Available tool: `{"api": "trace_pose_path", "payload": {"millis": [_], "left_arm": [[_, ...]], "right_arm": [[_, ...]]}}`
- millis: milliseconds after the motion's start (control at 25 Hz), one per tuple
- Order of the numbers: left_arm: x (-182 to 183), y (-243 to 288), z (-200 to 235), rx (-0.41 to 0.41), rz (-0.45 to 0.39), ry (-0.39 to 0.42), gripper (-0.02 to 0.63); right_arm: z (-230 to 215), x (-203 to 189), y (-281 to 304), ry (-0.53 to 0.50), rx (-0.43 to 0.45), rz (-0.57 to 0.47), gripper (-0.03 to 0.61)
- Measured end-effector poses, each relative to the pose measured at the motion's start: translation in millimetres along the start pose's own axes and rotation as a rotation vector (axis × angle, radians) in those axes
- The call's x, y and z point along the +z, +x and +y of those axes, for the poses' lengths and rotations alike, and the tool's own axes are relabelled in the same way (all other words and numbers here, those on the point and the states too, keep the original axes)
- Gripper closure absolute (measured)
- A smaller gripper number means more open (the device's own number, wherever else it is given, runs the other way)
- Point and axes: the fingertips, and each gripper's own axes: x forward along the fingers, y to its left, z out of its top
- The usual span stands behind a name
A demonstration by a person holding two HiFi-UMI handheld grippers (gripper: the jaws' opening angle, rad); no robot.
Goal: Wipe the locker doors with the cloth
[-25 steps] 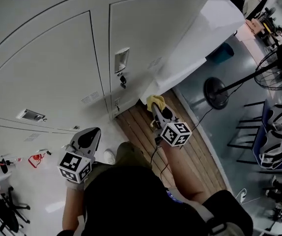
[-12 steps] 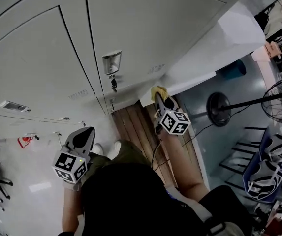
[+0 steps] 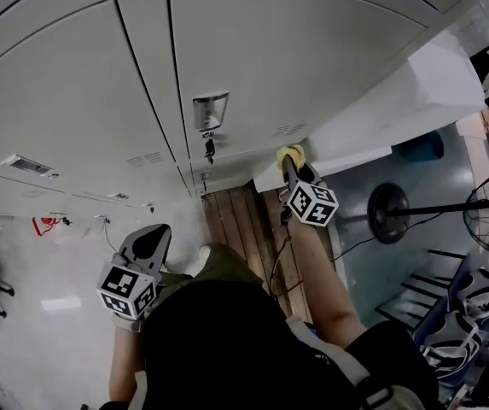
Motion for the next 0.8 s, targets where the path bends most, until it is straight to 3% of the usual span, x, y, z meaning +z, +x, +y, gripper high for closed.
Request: {"api": "trace_pose_path", "payload": {"millis": [440,800], "left_arm": [[-18.2,-17.5,2.8,0.042,-0.006,-0.042,0.604],[-32.1,-34.9,6.1,0.076,-0.028,-0.079,0.605]], "right_arm": [[32.5,-3.0,10.9,-0.116,0.021,0.045,0.466],[88.7,-12.0,12.7,-0.138,0.120,0.090,0.466]]}}
